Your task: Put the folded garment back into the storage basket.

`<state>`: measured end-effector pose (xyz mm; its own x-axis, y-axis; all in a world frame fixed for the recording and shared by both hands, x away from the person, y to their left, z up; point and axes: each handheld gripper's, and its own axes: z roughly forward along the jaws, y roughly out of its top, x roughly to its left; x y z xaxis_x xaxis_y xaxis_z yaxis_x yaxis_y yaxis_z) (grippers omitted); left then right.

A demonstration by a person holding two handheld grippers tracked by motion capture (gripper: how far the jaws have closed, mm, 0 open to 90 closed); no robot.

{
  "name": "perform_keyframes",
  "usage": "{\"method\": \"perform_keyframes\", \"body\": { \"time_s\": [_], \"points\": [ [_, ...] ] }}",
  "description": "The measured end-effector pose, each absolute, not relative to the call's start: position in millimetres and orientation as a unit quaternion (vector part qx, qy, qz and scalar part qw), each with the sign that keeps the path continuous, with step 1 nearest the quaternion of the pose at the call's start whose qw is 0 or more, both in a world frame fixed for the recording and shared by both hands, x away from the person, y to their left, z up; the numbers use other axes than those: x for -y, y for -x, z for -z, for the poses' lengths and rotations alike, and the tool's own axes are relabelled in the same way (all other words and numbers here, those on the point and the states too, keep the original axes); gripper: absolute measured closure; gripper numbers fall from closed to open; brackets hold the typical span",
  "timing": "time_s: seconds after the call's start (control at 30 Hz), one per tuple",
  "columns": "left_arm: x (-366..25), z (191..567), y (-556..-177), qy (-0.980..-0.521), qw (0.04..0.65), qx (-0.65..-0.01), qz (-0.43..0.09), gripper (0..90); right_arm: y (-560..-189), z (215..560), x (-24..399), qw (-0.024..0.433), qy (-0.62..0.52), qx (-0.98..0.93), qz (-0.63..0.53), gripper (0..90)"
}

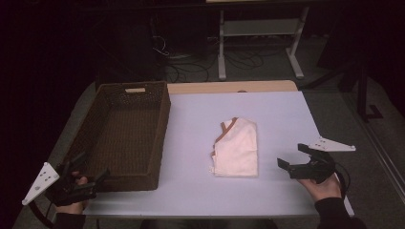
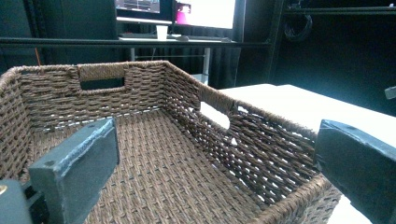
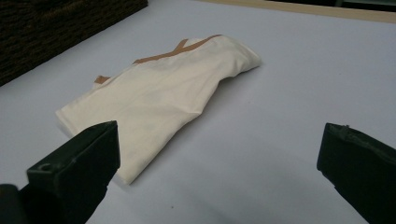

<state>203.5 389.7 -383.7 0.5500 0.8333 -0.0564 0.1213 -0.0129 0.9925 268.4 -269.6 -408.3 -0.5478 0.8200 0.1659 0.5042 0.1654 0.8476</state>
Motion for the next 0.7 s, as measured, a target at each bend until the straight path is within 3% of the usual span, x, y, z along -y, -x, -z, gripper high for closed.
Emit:
{"method": "perform_keyframes", "body": {
  "time_s": [0.7],
  "points": [
    [-389.8,383.9,-203.6,-0.646,0.598,-0.370,-0.297,0.0,-267.7,406.1,270.5,0.166,-0.443,-0.744,-0.472,0.0]
  ]
}}
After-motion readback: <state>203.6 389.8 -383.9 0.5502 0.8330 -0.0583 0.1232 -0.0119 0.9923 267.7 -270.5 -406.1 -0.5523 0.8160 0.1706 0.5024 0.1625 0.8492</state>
